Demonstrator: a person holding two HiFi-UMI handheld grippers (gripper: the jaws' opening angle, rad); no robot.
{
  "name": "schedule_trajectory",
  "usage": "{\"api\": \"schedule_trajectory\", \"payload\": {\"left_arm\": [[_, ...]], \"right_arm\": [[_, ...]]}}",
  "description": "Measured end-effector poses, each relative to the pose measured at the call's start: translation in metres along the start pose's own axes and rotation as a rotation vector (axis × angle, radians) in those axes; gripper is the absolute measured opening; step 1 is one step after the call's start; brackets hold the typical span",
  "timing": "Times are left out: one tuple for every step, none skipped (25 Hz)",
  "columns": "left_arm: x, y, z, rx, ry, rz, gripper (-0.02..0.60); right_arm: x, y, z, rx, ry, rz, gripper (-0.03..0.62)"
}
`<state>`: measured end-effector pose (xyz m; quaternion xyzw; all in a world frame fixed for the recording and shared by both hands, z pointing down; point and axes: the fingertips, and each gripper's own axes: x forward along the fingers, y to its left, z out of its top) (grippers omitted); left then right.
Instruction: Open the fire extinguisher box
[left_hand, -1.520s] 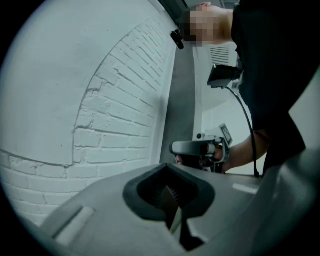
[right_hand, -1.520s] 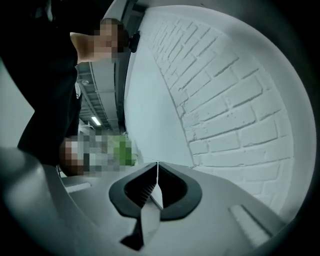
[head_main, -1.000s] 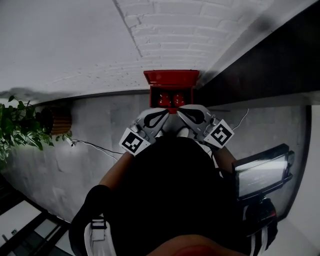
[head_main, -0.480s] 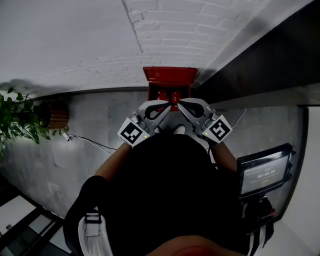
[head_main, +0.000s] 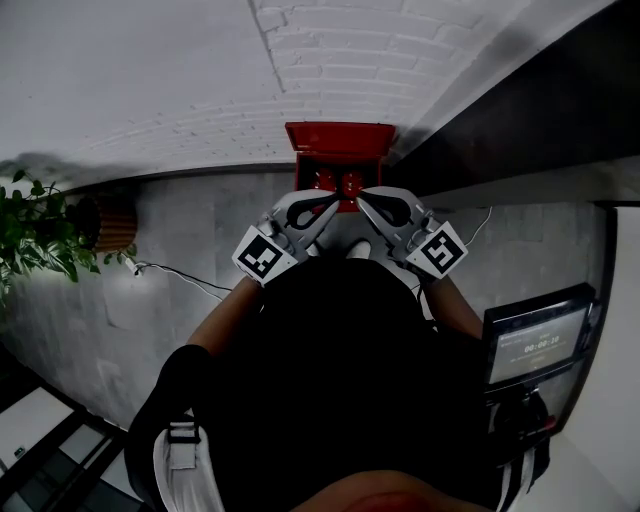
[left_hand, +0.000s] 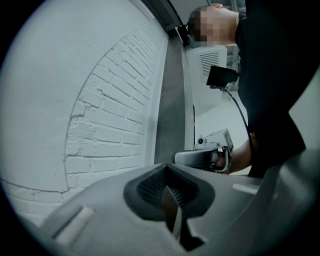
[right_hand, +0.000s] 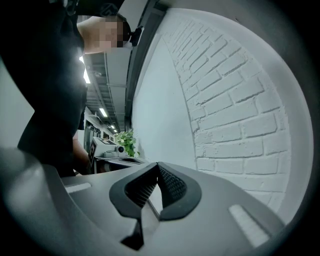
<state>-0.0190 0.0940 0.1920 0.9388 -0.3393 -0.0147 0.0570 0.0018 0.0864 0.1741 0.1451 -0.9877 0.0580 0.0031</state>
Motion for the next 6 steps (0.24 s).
{"api": "schedule_trajectory", "payload": {"left_arm": [[-0.0005, -0.0001, -0.0001, 0.002, 0.000, 0.001, 0.002], [-0.0009, -0.0004, 0.0000, 0.004, 0.001, 0.001, 0.002], [-0.0012, -0.0005, -0.0001, 0.006, 0.001, 0.002, 0.002], [-0.0014, -0.0006, -0.0002, 0.006, 0.001, 0.002, 0.002], [-0.0016, -0.0006, -0.0002, 0.005, 0.001, 0.002, 0.002], [-0.0017, -0.0005, -0.0003, 0.004, 0.001, 0.003, 0.002]], "right_arm": [[-0.0002, 0.0004, -0.0009, 0.003, 0.004, -0.001, 0.011], [-0.0005, 0.0007, -0.0019, 0.007, 0.009, -0.003, 0.011], [-0.0008, 0.0009, -0.0027, 0.011, 0.011, -0.004, 0.011], [-0.0011, 0.0010, -0.0033, 0.015, 0.013, -0.006, 0.011], [-0.0013, 0.0011, -0.0036, 0.018, 0.013, -0.008, 0.011], [-0.0014, 0.0011, -0.0037, 0.021, 0.013, -0.010, 0.011]]}}
